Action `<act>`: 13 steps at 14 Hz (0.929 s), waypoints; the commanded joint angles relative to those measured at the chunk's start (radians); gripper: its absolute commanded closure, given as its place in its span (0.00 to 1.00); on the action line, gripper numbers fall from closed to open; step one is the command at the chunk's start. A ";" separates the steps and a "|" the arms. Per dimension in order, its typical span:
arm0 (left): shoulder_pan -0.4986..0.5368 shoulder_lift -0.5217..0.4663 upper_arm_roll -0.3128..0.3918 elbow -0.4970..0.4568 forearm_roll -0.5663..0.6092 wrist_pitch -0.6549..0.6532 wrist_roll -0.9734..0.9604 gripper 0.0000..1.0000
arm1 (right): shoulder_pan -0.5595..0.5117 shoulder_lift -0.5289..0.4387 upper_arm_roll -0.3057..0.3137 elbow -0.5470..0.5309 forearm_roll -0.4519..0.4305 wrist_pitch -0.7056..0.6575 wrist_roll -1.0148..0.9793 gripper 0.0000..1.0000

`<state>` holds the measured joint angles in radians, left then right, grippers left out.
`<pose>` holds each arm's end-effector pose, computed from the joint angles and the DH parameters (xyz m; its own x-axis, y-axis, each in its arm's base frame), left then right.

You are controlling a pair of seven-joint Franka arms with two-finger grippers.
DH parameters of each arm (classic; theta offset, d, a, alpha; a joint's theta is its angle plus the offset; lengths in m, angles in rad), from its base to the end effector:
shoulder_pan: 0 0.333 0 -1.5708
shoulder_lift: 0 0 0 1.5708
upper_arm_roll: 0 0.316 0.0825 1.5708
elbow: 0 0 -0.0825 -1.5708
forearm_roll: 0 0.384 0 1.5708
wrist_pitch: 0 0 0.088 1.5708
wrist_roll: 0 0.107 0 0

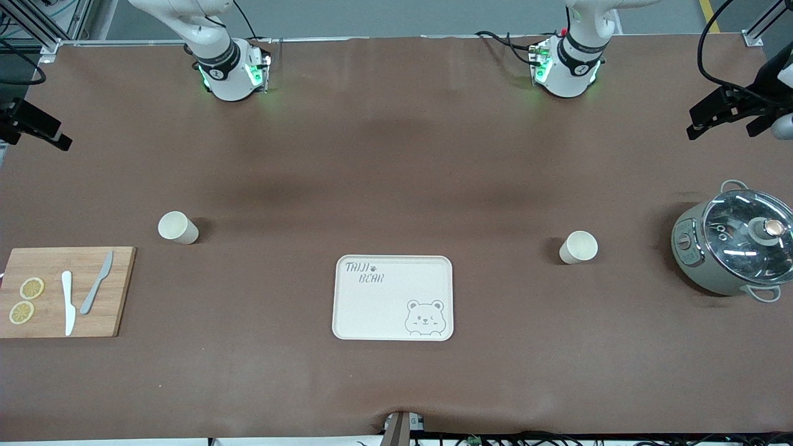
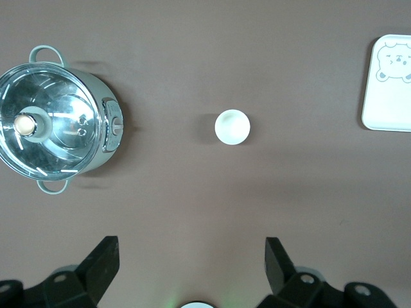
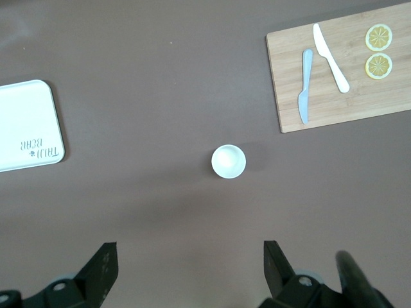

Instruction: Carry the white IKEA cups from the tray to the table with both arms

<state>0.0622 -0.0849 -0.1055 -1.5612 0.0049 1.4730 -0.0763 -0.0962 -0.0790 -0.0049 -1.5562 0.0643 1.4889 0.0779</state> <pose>0.5171 -0.0246 0.6657 0.9994 0.0339 -0.0027 0.0338 -0.9993 -0.0141 0.5192 -0.0454 0.6668 0.9850 -0.1727 0.0068 -0.1719 -0.9830 -0.0651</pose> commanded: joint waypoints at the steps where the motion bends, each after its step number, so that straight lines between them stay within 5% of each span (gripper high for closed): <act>1: 0.002 -0.004 -0.003 -0.002 -0.006 -0.010 -0.002 0.00 | -0.007 0.014 0.005 0.028 -0.014 -0.004 0.017 0.00; 13: -0.001 -0.003 -0.006 0.001 -0.006 -0.010 0.001 0.00 | -0.005 0.030 0.005 0.047 -0.034 0.008 -0.090 0.00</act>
<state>0.0615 -0.0831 -0.1079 -1.5621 0.0049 1.4727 -0.0767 -0.0957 -0.0603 -0.0001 -1.5304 0.0529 1.5011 -0.0035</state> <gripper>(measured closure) 0.000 0.000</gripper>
